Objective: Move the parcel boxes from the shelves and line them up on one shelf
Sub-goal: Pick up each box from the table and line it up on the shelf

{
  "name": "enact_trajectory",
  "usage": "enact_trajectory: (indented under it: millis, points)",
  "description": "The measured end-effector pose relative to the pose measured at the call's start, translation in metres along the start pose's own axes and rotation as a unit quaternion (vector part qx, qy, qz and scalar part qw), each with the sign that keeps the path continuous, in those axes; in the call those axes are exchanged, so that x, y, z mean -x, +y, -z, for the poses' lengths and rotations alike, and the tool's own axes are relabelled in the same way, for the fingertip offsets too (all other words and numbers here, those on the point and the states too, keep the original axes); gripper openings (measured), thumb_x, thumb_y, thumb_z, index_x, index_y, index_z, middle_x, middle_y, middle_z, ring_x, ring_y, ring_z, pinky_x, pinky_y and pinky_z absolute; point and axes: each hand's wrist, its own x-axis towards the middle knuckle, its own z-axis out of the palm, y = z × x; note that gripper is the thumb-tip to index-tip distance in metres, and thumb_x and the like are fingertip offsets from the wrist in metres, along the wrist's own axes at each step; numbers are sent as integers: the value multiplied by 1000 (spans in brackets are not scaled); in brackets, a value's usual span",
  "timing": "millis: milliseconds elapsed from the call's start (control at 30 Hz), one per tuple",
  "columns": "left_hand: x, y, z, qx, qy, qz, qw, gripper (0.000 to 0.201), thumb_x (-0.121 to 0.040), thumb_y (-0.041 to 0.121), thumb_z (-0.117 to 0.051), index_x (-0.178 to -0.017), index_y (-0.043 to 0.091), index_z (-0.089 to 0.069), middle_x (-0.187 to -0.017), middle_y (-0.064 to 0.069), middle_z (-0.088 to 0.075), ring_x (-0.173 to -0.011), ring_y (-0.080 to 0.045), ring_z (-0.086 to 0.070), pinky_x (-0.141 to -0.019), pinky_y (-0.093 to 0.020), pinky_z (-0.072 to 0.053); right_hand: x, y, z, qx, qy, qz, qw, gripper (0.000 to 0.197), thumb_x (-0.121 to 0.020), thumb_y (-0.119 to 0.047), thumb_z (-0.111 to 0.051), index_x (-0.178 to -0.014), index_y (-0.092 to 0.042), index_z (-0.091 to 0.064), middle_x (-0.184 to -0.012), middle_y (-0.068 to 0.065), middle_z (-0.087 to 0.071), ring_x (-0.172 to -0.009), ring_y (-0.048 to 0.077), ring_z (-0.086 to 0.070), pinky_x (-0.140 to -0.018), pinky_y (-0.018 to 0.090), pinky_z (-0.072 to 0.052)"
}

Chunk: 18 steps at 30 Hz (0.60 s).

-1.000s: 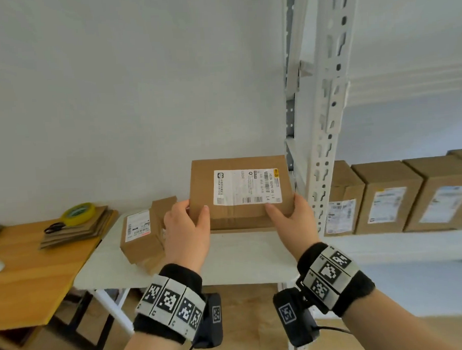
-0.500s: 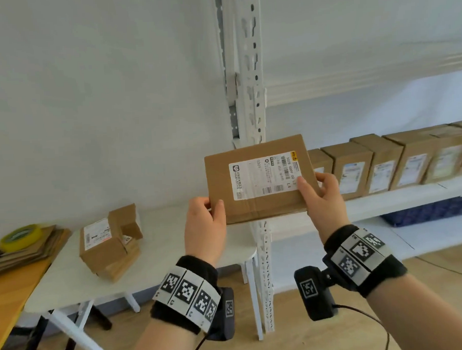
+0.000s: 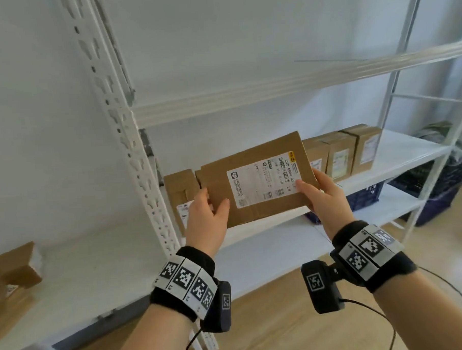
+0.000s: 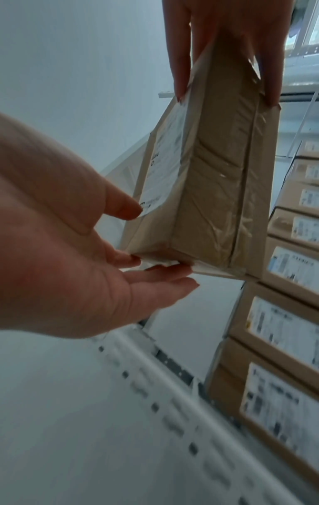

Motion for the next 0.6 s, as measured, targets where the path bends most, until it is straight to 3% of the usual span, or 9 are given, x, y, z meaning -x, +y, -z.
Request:
enact_trajectory:
  millis: [100,200,233,300,333,400,500,600]
  points:
    - [-10,27,-54,47,12,12,999,23,-93,25,-54,-109,10,-56,-102,5,-63,-94,-12,-61,-72,-18,-47,-28,8,55,12,1,-21,1000,38,-91,-14,-54,-128,-23,-52,-111,-2,-66,-104,17,-62,-93,38,-51]
    - [-18,50,-104,85,7,18,996,20,-91,28,-56,-108,18,-52,-100,5,-62,-90,-9,-61,-69,-18,-49,-52,14,108,41,12,-37,998,40,-91,-15,-53,-129,-29,-52,-111,-4,-65,-103,15,-61,-92,39,-51]
    - [-19,60,-118,111,-3,23,994,22,-91,29,-57,-110,24,-47,-107,3,-61,-94,-10,-61,-72,-18,-49,-59,16,125,53,15,-39,998,40,-91,-14,-53,-126,-33,-53,-109,-6,-65,-102,15,-61,-92,39,-52]
    - [-22,77,-147,109,-26,26,993,49,-89,39,-58,-130,27,-35,-133,-5,-51,-114,-18,-55,-92,-31,-49,-72,17,157,70,24,-51,996,40,-91,-13,-52,-122,-39,-54,-105,-8,-66,-100,15,-62,-88,39,-53]
    - [-24,85,-160,84,-39,22,995,62,-89,43,-57,-140,28,-24,-143,-5,-41,-125,-20,-47,-102,-36,-42,-77,17,170,72,34,-58,995,41,-91,-13,-51,-122,-39,-53,-103,-7,-66,-98,16,-63,-85,38,-54]
    - [-27,101,-185,39,-62,5,997,69,-90,47,-53,-146,27,-17,-149,-2,-31,-134,-20,-35,-107,-36,-33,-88,17,195,59,55,-74,994,38,-90,-12,-49,-121,-34,-53,-99,-2,-66,-96,19,-63,-78,36,-55]
    - [-39,114,-220,39,-86,-4,996,62,-90,48,-52,-140,24,-28,-140,1,-38,-126,-15,-40,-103,-34,-38,-102,15,223,27,95,-100,990,18,-93,-33,-49,-110,-28,-51,-94,2,-63,-91,20,-62,-70,32,-52]
    - [-55,126,-258,46,-106,13,993,58,-90,48,-52,-134,16,-33,-130,-1,-44,-115,-15,-47,-98,-34,-43,-126,23,247,44,144,-109,983,37,-77,-70,-47,-89,-35,-44,-97,4,-62,-92,22,-63,-82,43,-53]
